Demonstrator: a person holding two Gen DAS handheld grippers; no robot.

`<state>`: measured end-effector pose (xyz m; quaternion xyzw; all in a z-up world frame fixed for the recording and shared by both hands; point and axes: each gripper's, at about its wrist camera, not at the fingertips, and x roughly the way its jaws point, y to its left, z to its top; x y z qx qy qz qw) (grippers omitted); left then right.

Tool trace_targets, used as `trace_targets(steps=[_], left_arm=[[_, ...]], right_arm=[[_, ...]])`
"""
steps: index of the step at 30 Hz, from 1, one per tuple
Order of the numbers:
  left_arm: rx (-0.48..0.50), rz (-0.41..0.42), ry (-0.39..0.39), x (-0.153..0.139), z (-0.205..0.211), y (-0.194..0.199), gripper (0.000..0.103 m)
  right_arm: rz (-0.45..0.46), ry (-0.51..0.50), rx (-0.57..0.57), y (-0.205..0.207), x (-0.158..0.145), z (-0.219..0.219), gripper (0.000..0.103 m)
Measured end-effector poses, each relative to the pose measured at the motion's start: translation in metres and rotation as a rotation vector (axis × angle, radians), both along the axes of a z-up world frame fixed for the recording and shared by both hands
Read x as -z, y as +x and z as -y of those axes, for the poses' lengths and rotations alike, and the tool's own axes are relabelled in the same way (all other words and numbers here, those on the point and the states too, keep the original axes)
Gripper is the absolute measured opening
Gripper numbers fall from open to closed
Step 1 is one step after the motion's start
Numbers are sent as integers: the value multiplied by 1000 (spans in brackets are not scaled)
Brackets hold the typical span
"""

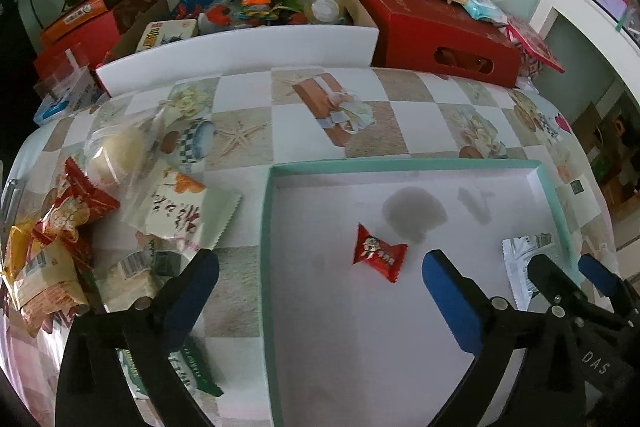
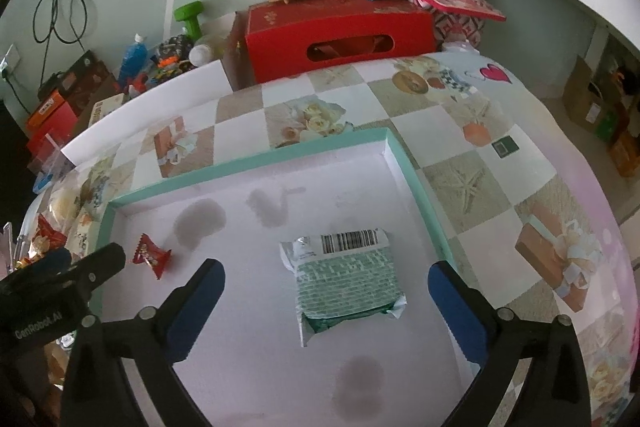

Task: Organize snacks
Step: 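Open both tools and withdraw them from the tray toward the snacks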

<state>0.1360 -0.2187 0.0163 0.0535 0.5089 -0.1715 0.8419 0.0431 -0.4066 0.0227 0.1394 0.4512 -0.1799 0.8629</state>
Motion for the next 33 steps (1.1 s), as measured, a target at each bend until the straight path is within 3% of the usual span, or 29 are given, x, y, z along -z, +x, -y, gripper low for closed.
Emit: trace_targets(steps=[12,22,27,33], left_arm=[[-53,70,-49,-15,-37,-8,103],[-127,173,-5,-34,-76,-15,103],[-174,168,-12,-36,-104,-14,103],[-243,167,-32,-37,-142,-17,103]], right_arm=[[-4,-15,-49,4,-6,-17,103],[-18,-90,-27,10,-13,-32,103],[-18,-147,-39,16,-16,-48,103],[25,-133,-162,25,-20,-85,103]])
